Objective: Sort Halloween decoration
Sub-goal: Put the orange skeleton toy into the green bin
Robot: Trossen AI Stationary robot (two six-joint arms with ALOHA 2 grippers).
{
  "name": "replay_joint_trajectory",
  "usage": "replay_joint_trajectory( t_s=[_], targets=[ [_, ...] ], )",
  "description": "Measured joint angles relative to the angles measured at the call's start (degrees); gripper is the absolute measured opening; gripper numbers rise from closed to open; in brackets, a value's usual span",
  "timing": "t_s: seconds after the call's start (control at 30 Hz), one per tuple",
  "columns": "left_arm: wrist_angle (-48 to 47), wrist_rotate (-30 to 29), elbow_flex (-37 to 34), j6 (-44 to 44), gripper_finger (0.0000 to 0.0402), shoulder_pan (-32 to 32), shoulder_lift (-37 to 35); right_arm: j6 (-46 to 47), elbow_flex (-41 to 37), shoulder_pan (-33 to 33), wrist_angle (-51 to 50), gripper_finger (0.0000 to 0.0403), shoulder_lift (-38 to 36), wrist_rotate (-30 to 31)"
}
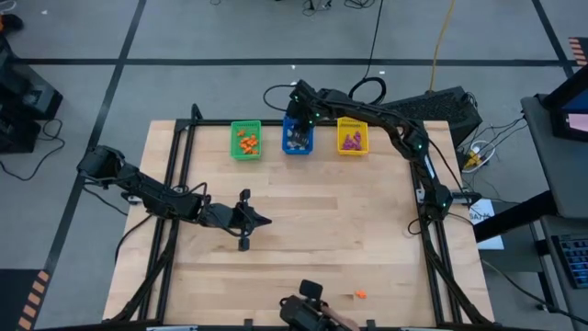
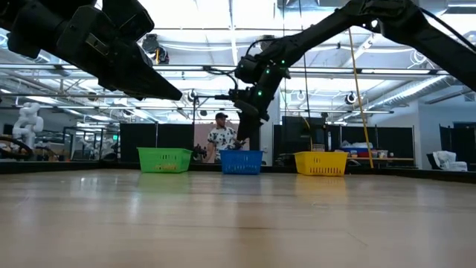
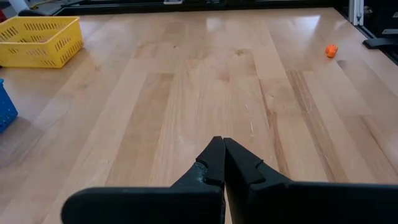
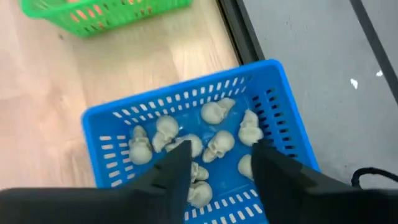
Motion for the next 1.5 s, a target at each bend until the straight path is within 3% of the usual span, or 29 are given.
replay_joint_trajectory(
  t_s=[0.27, 0.97, 1.2, 1.5],
  targets=[
    [0.0, 0.0, 0.0, 0.5, 0.0000, 0.0, 0.0, -0.3, 0.0, 1.6, 2.2, 0.0009, -0.7, -0.1],
    [0.0, 0.0, 0.0, 0.5, 0.0000, 0.0, 0.0, 5.5, -1.1, 8.7, 18.1, 0.0000, -0.7, -3.0],
    [0.1, -0.1, 0.0, 0.5, 0.0000, 0.0, 0.0, 8.2, -10.4, 10.3, 25.6, 0.0000, -2.4, -3.1],
    [0.3, -0.1, 0.0, 0.5, 0.0000, 0.0, 0.0, 11.0, -31.2, 12.7, 38.1, 0.0000, -16.1, -1.3]
  ],
)
